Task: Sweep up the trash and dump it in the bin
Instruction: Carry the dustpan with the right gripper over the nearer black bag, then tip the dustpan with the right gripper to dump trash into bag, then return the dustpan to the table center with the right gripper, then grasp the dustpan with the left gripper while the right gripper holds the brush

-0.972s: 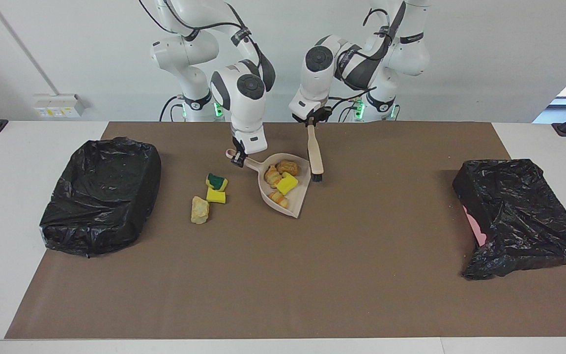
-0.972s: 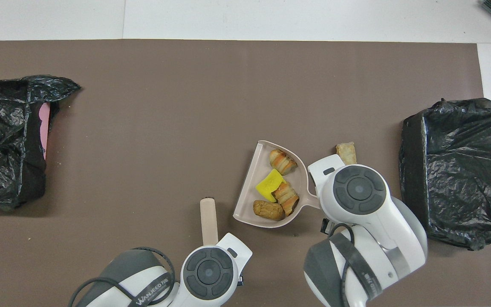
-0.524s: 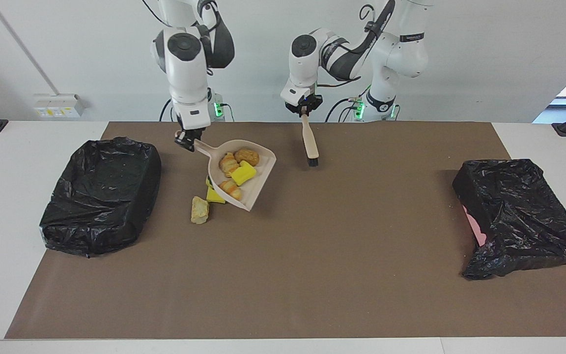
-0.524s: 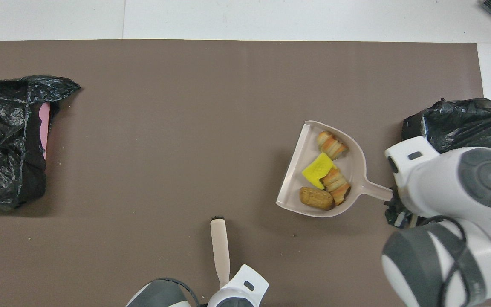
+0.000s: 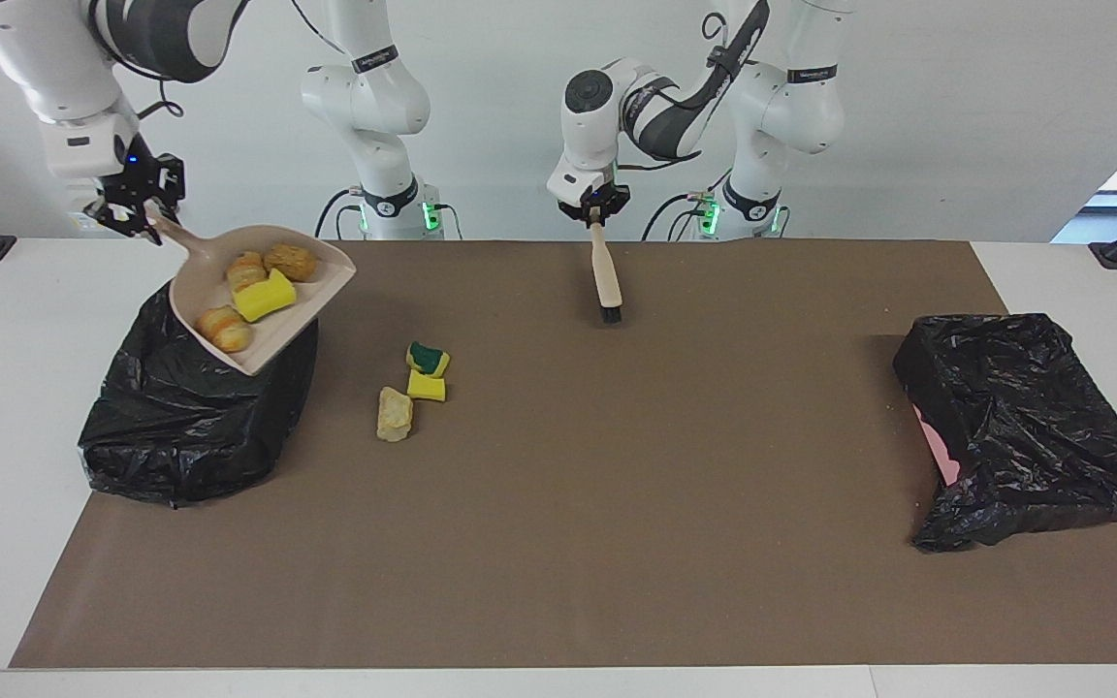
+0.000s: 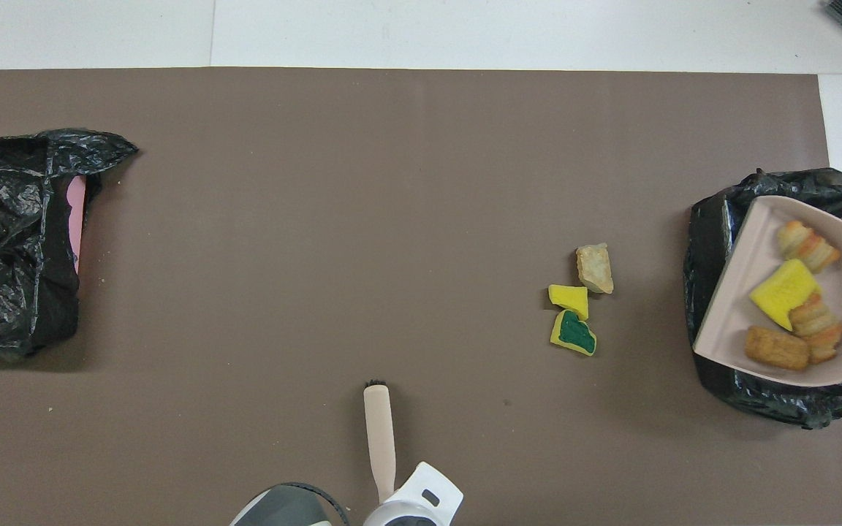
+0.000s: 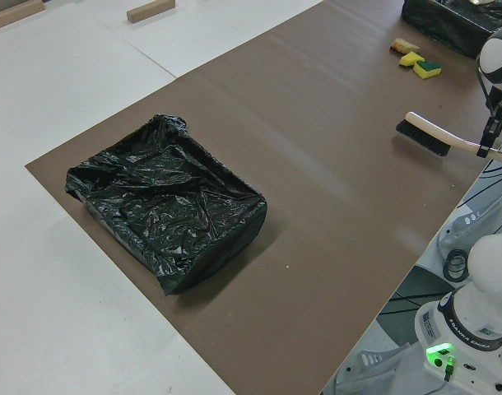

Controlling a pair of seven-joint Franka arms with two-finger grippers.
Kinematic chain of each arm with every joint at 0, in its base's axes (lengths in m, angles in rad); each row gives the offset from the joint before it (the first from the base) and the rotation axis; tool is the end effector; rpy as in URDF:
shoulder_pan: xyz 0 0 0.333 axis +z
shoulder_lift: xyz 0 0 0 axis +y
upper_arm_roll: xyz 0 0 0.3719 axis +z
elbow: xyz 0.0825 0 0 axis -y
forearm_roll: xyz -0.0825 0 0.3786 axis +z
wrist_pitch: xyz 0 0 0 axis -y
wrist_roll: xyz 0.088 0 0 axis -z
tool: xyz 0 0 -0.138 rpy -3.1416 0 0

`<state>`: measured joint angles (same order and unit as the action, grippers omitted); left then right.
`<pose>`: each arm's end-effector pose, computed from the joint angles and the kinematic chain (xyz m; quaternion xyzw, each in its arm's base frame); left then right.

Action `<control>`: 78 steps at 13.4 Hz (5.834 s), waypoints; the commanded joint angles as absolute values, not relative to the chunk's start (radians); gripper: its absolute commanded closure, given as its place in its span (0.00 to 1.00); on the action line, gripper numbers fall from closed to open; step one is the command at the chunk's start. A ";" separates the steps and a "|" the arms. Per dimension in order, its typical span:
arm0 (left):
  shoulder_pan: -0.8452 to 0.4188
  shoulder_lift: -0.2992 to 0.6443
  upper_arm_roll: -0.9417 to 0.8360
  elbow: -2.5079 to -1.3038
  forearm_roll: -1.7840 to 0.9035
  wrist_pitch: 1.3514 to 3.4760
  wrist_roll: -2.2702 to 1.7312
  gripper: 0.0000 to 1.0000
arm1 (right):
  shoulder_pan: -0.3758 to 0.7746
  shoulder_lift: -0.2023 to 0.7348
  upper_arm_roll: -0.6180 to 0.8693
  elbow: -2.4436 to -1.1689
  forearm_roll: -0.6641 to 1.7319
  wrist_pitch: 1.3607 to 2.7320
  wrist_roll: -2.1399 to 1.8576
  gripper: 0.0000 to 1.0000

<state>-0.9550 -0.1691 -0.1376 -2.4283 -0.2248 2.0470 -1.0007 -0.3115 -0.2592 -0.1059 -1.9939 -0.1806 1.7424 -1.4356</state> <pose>0.1776 -0.3832 0.3837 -0.9909 -0.0184 0.1239 0.0499 0.4106 -0.2119 0.5965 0.8624 0.5006 -0.0582 0.0481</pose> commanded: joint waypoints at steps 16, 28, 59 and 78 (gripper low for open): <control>-0.772 -0.133 -0.112 -2.188 -0.114 1.982 -0.774 0.00 | -0.170 -0.176 -0.106 -1.987 -1.012 1.915 -1.594 1.00; -0.295 -0.127 -0.107 -1.657 0.037 1.614 -0.227 0.00 | -0.089 -0.200 0.214 -1.862 -0.278 1.522 -0.511 1.00; -0.081 -0.094 -0.054 -1.477 -0.018 1.339 0.152 0.00 | 0.439 0.270 0.291 -1.711 0.003 1.911 0.715 0.00; -0.431 0.119 -0.064 -1.700 -0.020 1.928 -0.241 0.00 | 0.753 -0.083 0.295 -2.430 0.267 2.319 0.790 0.00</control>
<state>-0.3870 0.0950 -0.0807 -1.6617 -0.0196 1.8669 -0.1990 0.7565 -0.0821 0.2940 -2.4188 0.2325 2.2885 0.7954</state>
